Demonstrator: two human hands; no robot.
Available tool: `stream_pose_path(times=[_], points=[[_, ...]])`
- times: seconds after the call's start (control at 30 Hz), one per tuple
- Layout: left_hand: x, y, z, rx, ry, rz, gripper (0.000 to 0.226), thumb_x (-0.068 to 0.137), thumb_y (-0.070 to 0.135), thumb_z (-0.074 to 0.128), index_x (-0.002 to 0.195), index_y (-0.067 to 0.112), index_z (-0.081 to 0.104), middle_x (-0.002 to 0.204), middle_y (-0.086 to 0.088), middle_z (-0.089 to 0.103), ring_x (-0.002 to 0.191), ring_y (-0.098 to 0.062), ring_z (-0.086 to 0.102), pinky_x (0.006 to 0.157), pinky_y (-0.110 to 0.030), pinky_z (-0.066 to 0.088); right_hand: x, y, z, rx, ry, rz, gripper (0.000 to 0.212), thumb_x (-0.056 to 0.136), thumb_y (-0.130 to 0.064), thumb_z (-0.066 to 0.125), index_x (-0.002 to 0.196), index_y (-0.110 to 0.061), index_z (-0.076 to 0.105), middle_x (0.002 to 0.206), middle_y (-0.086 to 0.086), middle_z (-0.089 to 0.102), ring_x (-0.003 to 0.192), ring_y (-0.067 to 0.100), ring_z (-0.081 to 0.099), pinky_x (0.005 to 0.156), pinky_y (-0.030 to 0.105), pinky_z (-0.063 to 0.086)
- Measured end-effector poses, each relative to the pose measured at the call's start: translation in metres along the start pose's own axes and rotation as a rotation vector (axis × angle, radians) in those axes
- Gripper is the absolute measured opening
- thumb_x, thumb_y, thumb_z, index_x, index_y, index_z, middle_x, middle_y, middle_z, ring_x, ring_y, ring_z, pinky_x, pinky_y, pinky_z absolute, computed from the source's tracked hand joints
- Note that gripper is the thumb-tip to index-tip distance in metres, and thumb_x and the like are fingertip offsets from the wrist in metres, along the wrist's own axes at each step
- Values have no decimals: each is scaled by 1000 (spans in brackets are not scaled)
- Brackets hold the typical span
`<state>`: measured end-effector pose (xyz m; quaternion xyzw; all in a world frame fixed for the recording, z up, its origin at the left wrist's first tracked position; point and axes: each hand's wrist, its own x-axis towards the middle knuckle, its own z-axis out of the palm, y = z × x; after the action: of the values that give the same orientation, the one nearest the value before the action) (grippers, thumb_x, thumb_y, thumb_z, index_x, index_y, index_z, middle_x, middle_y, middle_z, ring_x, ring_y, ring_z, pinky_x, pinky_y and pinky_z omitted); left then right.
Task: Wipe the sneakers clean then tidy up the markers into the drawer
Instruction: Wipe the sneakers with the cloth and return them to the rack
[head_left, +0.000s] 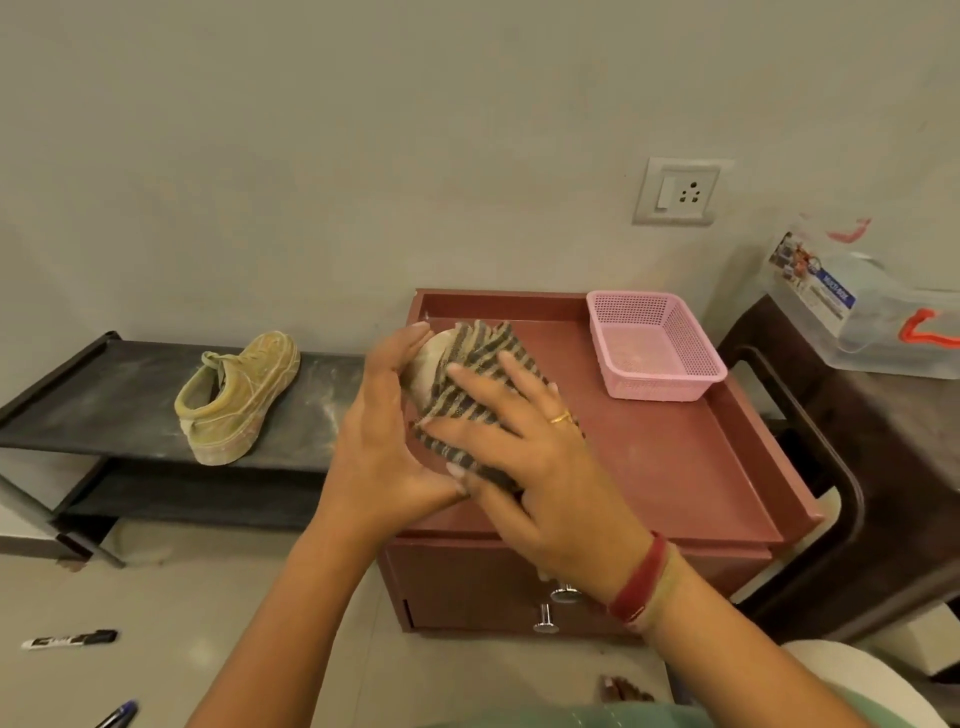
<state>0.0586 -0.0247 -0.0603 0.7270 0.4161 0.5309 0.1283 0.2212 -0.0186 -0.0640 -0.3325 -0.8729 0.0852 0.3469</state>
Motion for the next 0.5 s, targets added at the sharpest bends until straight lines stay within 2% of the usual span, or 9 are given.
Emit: stream_pose_path(times=[0.1,0.17,0.27,0.33,0.4,0.5], points=[[1,1,5,61,11,2,95,58,32,82,135,21,28,130,16,43,116,-3,51,93,-16,41,7,5,-5,363,132,228,34,87,-42,54,119,-38,60,149,-8,34,141,12,26,112,51,27],[1,2,7,91,30,-22,92,59,34,81,135,22,30,128,17,45,115,-6,53,93,-18,43,11,3,-7,500,211,324,36,86,-45,52,118,-34,63,146,-6,39,138,6,29,112,48,29],[-1,1,4,113,27,-18,91,58,39,80,134,22,32,126,27,42,113,-4,53,92,-18,44,6,-10,-3,488,194,353,35,86,-50,48,118,-42,60,148,-9,35,140,9,25,113,49,27],[-6,-2,-1,119,9,22,91,59,42,79,133,21,32,126,33,40,113,2,51,92,-15,44,-5,-16,1,297,99,231,33,89,-51,45,121,-47,55,152,-12,25,143,13,16,115,49,20],[-11,-4,-3,166,-13,67,88,62,44,77,133,17,32,128,20,43,114,0,50,93,-16,44,-13,-10,3,234,55,152,34,90,-51,44,123,-47,53,153,-13,23,144,14,13,116,46,17],[-13,-9,-2,332,-32,56,82,65,45,73,133,16,36,133,-5,47,122,-20,48,98,-31,45,-4,1,5,555,157,306,34,90,-44,48,122,-40,56,143,-10,43,136,6,33,113,41,28]])
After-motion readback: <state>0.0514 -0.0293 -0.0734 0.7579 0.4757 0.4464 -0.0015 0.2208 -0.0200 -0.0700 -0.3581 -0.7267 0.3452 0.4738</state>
